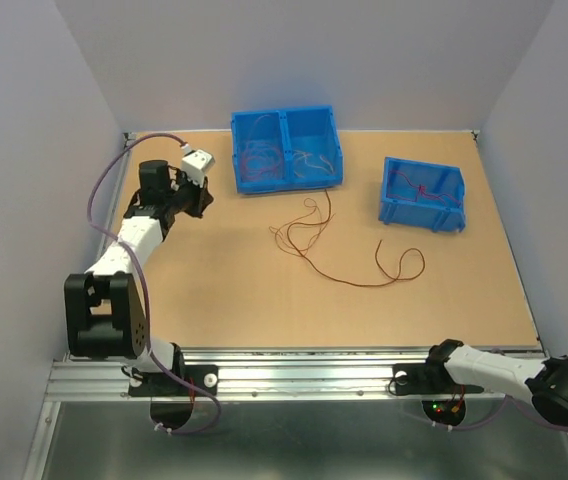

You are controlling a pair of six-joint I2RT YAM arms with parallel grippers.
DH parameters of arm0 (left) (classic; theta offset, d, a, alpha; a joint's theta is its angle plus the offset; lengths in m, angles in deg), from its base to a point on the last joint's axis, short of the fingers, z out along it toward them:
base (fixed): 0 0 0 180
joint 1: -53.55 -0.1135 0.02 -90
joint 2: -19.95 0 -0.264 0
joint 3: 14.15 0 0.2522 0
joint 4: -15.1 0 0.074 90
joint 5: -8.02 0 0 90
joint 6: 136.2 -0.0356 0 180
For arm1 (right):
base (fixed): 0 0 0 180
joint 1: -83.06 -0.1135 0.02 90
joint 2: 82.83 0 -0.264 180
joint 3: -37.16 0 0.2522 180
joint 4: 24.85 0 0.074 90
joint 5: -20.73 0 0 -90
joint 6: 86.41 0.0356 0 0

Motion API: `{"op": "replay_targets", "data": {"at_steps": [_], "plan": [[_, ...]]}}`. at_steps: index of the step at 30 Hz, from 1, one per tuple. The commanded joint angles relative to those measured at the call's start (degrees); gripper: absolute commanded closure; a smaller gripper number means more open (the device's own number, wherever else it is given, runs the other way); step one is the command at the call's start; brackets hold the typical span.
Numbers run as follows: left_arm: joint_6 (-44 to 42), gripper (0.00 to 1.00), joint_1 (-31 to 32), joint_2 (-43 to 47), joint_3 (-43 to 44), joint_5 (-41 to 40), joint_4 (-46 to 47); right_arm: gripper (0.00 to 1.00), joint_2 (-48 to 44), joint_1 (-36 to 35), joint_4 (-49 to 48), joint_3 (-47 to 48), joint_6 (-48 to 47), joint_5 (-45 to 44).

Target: Untangle the cables

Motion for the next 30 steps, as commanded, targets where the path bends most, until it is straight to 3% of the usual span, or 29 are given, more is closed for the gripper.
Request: {"op": "replay_targets", "data": {"at_steps": [1, 5, 12, 17, 22, 26, 30], "plan": [[-2.1, 1.0, 1.8, -4.9, 1.0, 12.4, -6.3, 0.99, 1.1, -0.5, 1.9, -10.1, 1.7, -0.5], [1.5, 1.0, 3.5, -7.1, 5.7, 15.5, -5.1, 1.0, 1.2, -0.5, 1.9, -20.0, 7.0, 0.2], [13.7, 0.95, 4.0, -2.7, 7.4, 14.5, 6.1, 0.99, 7.4, -0.6, -0.2, -30.8, 16.0, 0.2], [20.6, 0.87, 4.1, 0.9, 7.7, 10.5, 15.0, 0.99, 15.9, -0.5, -0.6, -31.4, 20.6, 1.4], [24.7, 0.87, 4.2, 1.0, 6.6, 8.3, 23.0, 0.99, 25.2, -0.4, -3.3, -32.3, 23.2, 2.1], [23.2, 0.86, 5.3, 1.0, 0.4, 6.2, 28.8, 1.0, 32.2, -0.2, -5.9, -30.3, 22.9, 1.8], [21.3, 0.86, 5.4, 0.3, -1.8, 4.8, 28.9, 1.0, 37.4, 0.1, -7.7, -28.9, 22.9, 1.8]]}}
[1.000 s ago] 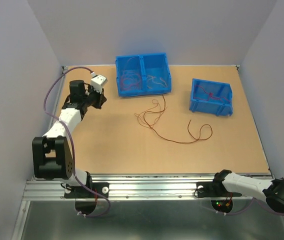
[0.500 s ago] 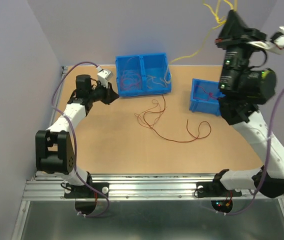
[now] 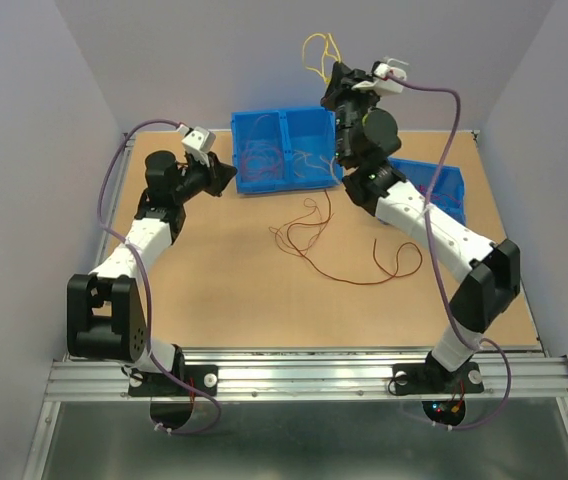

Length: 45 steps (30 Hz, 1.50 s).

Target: Untangle the cables

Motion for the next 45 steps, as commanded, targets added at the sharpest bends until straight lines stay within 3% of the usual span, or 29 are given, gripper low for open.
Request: {"op": "replay_targets", "data": {"at_steps": [1, 10, 21, 29, 38, 45], "plan": [[-2.2, 0.86, 0.4, 0.6, -2.3, -1.6, 4.9, 1.0, 3.1, 0.3, -6.5, 3.2, 1.0, 0.2], [-3.0, 0.86, 0.4, 3.3, -4.8, -0.7, 5.2, 0.99, 9.7, 1.4, -9.7, 3.6, 1.4, 0.6], [-3.0, 0.86, 0.4, 3.4, -6.5, -0.3, 6.9, 1.0, 19.9, 1.9, -9.7, 21.0, -2.5, 2.4], [-3.2, 0.86, 0.5, 2.3, -6.0, -0.4, 6.8, 0.99, 20.6, 2.6, -11.0, 23.5, -3.4, 0.4], [-3.6, 0.86, 0.7, 2.4, -6.1, -0.7, 6.9, 0.99, 15.2, 4.0, -12.1, 19.4, -1.8, 0.8], [-3.9, 0.86, 0.8, 3.0, -6.5, -1.2, 6.8, 0.99, 16.6, 4.2, -12.1, 19.6, -3.9, -0.7]]}}
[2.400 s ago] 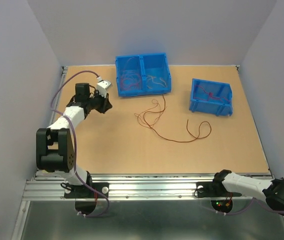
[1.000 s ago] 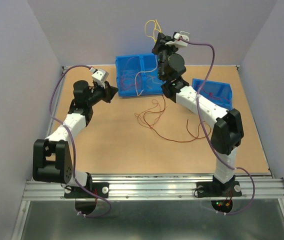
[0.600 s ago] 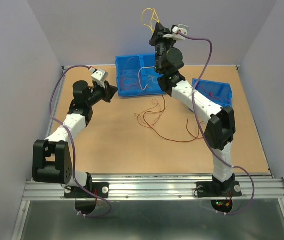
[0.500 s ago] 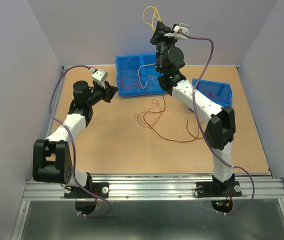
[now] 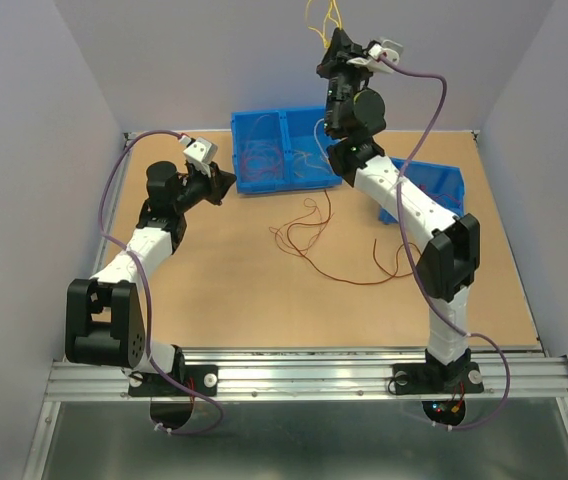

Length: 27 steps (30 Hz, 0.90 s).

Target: Untangle the cables

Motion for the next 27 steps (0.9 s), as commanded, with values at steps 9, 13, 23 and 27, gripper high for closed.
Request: {"op": "replay_targets", "data": {"at_steps": [9, 13, 23, 27], "plan": [[-0.7, 0.86, 0.4, 1.0, -0.2, 0.2, 2.7, 0.99, 3.2, 2.4, -3.6, 1.2, 1.4, -1.1], [-0.3, 0.86, 0.4, 0.9, -0.2, 0.8, 2.6, 1.0, 6.9, 2.9, -3.6, 3.9, 2.2, -0.6], [-0.7, 0.86, 0.5, -0.8, 0.7, 0.4, 2.0, 1.0, 8.5, 3.0, -7.0, -7.1, 7.3, -1.4], [-0.9, 0.86, 0.5, -0.3, 0.6, -0.2, 2.0, 0.99, 6.0, 3.0, -7.2, -15.5, 8.5, -6.0]]}}
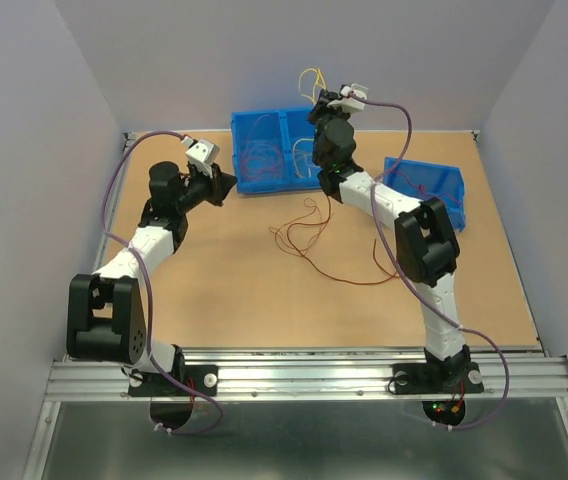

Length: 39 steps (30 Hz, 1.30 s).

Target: Untangle the cables

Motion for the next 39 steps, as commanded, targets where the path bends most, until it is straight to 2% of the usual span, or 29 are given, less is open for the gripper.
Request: {"op": "replay_targets", "data": {"at_steps": [1, 5, 11, 13, 15, 20, 21, 25, 26, 27, 28, 29, 32, 35, 39], "plan": [[-0.5, 0.86, 0.3, 1.4, 0.5, 0.2, 2.1, 1.0, -6.0, -0.1, -4.2, -8.7, 3.0, -6.0], [-0.6, 0.86, 0.3, 1.6, 0.5, -0.2, 2.1, 0.99, -8.5, -0.6, -4.2, -18.1, 4.0, -6.6], [-0.9, 0.86, 0.4, 1.9, 0.3, -0.9, 2.1, 0.99, -7.9, -1.5, -3.0, -21.6, 0.5, -6.9], [-1.0, 0.86, 0.4, 2.4, 0.1, -1.1, 2.1, 0.99, -6.9, -1.6, -0.1, -19.1, 0.1, -5.6], [-1.1, 0.86, 0.4, 2.7, -0.1, -1.2, 2.0, 0.99, -4.2, -1.5, 6.7, -16.1, 0.4, -4.5], [-1.4, 0.85, 0.6, 3.0, -0.3, -1.3, 2.1, 1.0, 3.9, -1.5, 23.8, -0.7, 2.5, -3.3], [-1.4, 0.85, 0.6, 3.0, -0.2, -1.2, 2.1, 0.99, 5.2, -1.5, 29.7, 1.7, 2.5, -2.9], [-1.7, 0.85, 1.1, 2.6, -0.1, -1.1, 1.9, 0.99, 10.1, -1.5, 39.2, 8.0, 2.2, 0.8], [-1.8, 0.82, 1.2, 2.4, 0.0, -1.2, 1.8, 0.98, 10.1, -1.5, 40.1, 7.7, 3.2, 1.5], [-1.9, 0.78, 1.4, 2.5, 0.1, -1.2, 1.5, 0.82, 10.0, -1.5, 40.3, 5.9, 3.6, 2.4], [-2.1, 0.77, 1.5, 2.5, 0.1, -1.3, 1.4, 0.71, 9.9, -1.5, 40.5, 5.2, 4.0, 3.7], [-2.4, 0.73, 1.8, 2.6, 0.1, -1.5, 1.4, 0.66, 9.1, -1.5, 41.2, 4.8, 4.8, 4.0], [-3.5, 0.66, 2.6, 3.6, -0.6, -2.8, 1.2, 0.62, 5.8, -1.5, 41.2, 2.0, 5.5, 3.3], [-4.8, 0.61, 3.8, 5.2, -1.4, -4.4, 1.3, 0.6, -0.4, -1.5, 41.2, -0.7, 5.0, 4.4], [-7.0, 0.55, 6.1, 6.7, -2.4, -7.7, 1.2, 0.53, -10.3, -2.0, 41.5, -7.0, 5.5, 8.1]]}}
